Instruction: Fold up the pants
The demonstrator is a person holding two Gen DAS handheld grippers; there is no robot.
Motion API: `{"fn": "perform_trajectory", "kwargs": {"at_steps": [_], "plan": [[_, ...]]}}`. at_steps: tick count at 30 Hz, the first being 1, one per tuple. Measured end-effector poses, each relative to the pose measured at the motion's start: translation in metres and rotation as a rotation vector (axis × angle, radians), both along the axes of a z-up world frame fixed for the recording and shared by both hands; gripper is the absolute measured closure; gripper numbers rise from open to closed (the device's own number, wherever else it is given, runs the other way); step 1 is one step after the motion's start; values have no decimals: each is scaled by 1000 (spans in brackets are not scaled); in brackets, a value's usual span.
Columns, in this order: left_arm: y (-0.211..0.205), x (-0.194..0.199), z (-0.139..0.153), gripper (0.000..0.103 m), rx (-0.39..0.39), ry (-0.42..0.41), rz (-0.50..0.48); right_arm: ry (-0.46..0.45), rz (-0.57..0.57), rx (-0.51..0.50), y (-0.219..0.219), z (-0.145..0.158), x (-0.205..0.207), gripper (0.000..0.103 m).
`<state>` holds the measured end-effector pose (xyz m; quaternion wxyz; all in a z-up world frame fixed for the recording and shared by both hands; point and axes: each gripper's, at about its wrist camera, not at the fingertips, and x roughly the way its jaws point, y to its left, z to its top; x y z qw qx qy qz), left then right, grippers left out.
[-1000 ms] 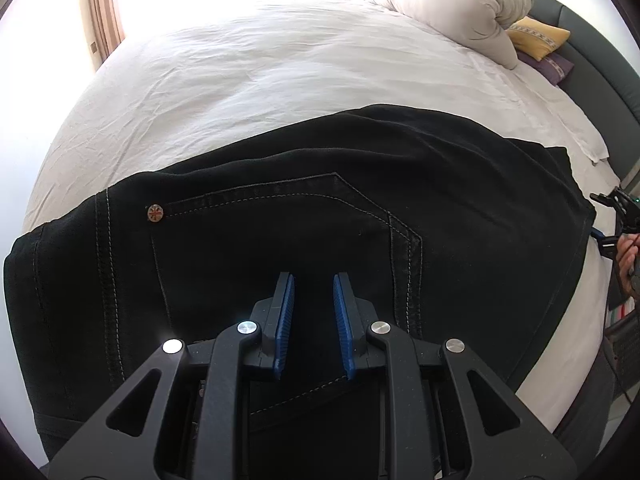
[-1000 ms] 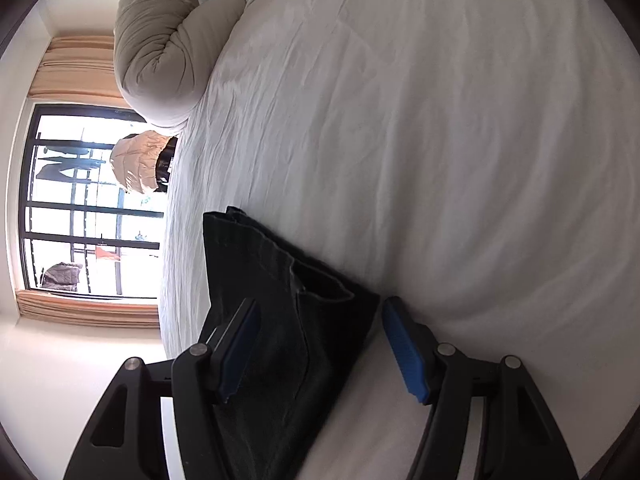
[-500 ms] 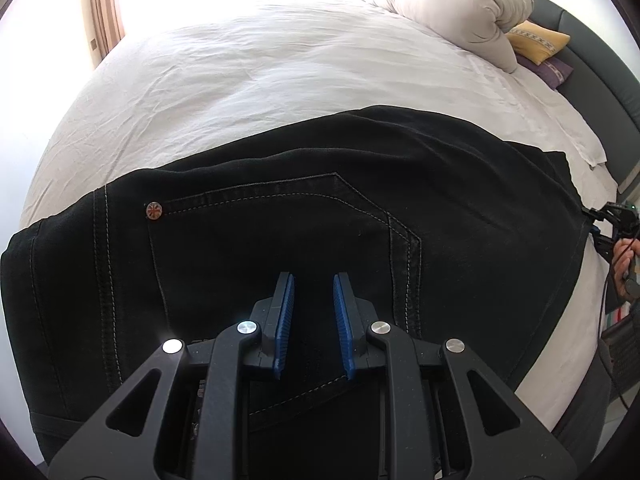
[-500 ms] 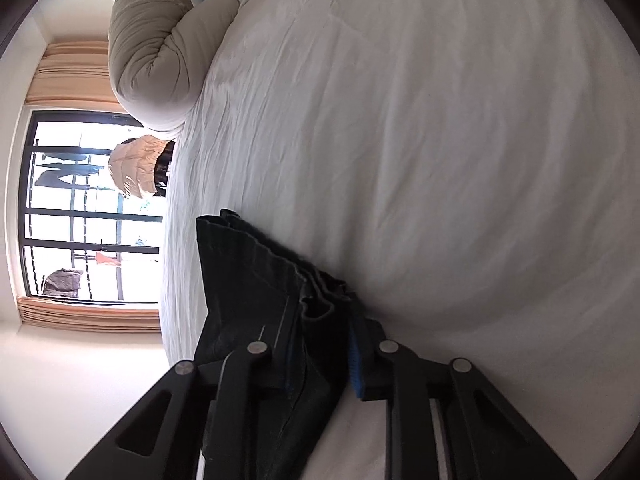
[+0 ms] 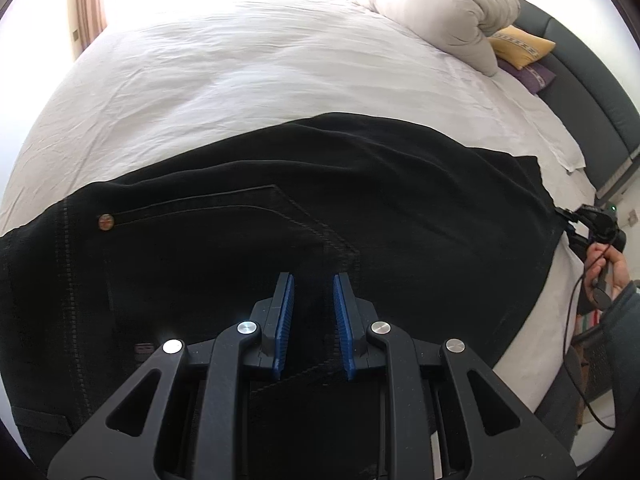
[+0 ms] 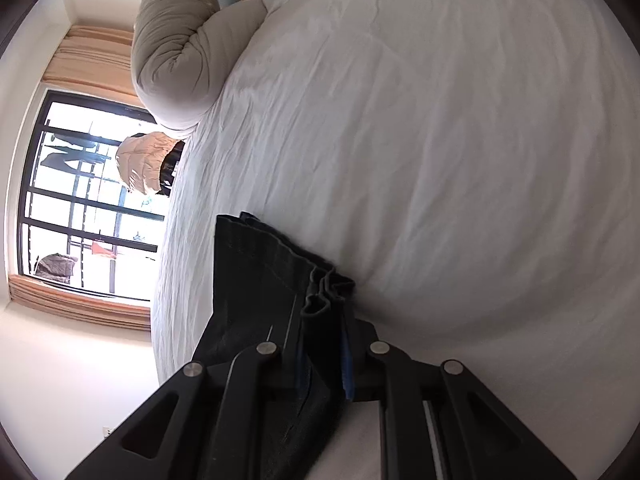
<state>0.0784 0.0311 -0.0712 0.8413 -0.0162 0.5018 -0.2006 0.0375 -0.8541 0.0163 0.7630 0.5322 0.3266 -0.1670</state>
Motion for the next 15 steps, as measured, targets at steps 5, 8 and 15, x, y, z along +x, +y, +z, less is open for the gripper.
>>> {"fn": "perform_trajectory", "kwargs": {"at_steps": [5,8,15], "plan": [[-4,0,2,83,-32,13,-3,-1,2,-34,3,7,5,88],[-6,1,3,83,-51,21,-3,5,-2,-56,6,11,6,88],[-6,8,10,21,-163,23,58,17,21,-173,23,33,18,88]]}}
